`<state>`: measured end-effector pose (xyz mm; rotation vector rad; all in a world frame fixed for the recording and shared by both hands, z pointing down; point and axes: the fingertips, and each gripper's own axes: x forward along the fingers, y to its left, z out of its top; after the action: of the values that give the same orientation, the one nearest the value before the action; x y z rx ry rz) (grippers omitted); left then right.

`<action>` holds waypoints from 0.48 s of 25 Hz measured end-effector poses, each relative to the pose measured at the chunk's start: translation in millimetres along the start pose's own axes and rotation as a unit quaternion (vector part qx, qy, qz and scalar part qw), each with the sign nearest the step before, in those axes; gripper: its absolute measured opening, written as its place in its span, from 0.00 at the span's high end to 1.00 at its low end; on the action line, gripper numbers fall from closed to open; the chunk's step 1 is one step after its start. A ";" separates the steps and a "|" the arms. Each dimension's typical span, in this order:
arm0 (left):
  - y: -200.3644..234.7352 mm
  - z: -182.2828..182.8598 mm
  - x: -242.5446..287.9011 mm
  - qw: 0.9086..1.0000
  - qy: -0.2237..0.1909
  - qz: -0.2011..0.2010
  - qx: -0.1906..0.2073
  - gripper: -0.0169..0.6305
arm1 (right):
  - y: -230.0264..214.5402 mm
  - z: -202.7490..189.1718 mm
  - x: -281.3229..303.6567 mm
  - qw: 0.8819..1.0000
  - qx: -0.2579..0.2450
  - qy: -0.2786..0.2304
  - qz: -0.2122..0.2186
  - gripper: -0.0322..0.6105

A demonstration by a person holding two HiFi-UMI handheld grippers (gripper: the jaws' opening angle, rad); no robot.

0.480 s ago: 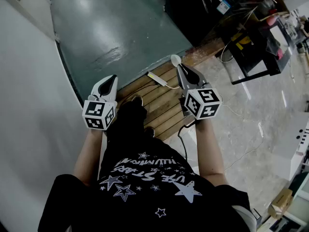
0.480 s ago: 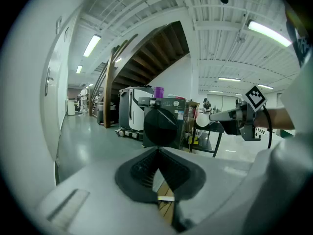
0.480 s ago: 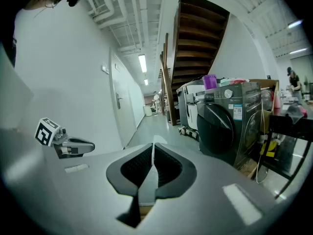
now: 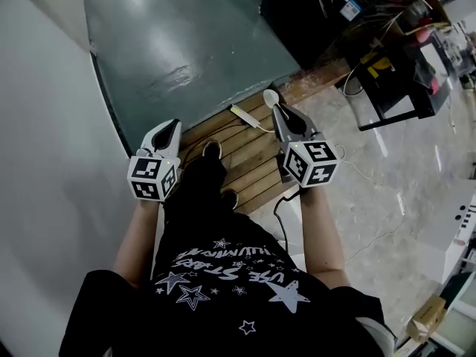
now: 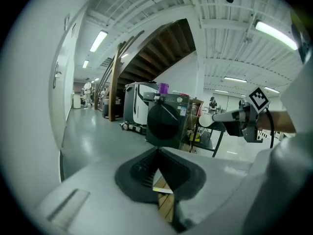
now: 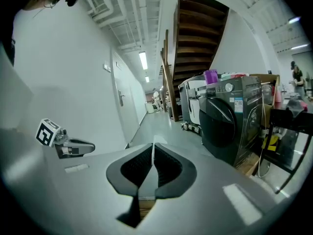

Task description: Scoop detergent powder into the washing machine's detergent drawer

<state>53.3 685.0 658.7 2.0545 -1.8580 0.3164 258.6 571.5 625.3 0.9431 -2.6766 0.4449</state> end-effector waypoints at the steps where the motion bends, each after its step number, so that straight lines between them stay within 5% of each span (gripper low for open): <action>1: 0.8 -2.2 -1.4 1.000 0.001 0.002 -0.001 0.97 | 0.5 -3.1 -0.4 1.000 0.002 0.000 0.000 0.89; 12: 7.7 2.9 7.4 1.000 0.009 0.012 0.003 0.97 | -12.1 0.0 17.7 1.000 0.024 -0.014 0.004 0.89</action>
<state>46.3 676.5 659.8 2.0275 -1.8756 0.3453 253.0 552.7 633.8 0.9599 -2.7076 0.5041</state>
